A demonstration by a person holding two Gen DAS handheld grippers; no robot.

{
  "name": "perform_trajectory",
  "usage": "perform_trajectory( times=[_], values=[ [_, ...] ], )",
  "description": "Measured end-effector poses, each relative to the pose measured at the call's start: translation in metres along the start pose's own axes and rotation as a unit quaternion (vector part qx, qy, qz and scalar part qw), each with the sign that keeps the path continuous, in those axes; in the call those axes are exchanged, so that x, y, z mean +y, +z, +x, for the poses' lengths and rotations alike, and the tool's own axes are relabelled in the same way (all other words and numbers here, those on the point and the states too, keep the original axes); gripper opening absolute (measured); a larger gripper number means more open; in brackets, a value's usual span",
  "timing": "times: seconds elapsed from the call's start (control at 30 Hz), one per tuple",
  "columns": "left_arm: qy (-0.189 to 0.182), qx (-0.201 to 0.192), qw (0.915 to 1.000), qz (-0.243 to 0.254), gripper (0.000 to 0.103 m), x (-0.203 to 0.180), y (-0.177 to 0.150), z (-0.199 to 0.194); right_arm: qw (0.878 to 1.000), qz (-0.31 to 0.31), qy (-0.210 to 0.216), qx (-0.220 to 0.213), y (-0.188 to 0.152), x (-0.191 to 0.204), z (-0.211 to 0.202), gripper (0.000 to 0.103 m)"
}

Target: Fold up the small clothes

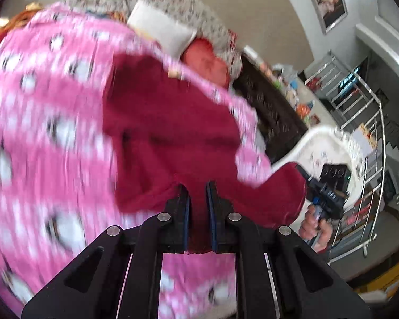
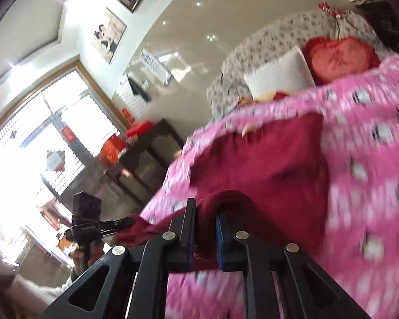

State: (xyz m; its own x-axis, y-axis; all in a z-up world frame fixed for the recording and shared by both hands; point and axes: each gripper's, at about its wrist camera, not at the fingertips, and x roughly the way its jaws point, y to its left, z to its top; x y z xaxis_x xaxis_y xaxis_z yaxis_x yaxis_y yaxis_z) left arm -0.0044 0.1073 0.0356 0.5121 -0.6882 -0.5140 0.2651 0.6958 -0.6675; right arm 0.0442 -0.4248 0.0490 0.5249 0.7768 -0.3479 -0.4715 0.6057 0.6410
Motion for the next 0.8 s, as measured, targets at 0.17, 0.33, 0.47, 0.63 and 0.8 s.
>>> perform_trajectory(
  times=[0.17,0.33,0.47,0.63,0.8],
  values=[
    [0.009,-0.036,0.9991,-0.023,0.01,0.013,0.083,0.033,0.999,0.015,-0.037,-0.021,0.071,-0.036,0.061,0.011],
    [0.038,-0.038,0.9967,-0.061,0.01,0.058,0.153,0.096,0.992,0.03,-0.116,-0.026,0.121,-0.091,0.133,0.011],
    [0.057,-0.039,0.9917,-0.109,0.019,0.102,0.179,0.126,0.982,0.075,-0.171,-0.009,0.137,-0.148,0.178,0.013],
    [0.063,-0.079,0.9879,-0.118,0.056,0.11,0.189,0.103,0.985,0.04,-0.168,-0.01,0.144,-0.135,0.167,0.038],
    [0.085,-0.045,0.9933,-0.064,0.058,0.084,0.16,0.089,0.982,0.065,-0.161,-0.074,0.152,-0.131,0.124,0.055]
  ],
)
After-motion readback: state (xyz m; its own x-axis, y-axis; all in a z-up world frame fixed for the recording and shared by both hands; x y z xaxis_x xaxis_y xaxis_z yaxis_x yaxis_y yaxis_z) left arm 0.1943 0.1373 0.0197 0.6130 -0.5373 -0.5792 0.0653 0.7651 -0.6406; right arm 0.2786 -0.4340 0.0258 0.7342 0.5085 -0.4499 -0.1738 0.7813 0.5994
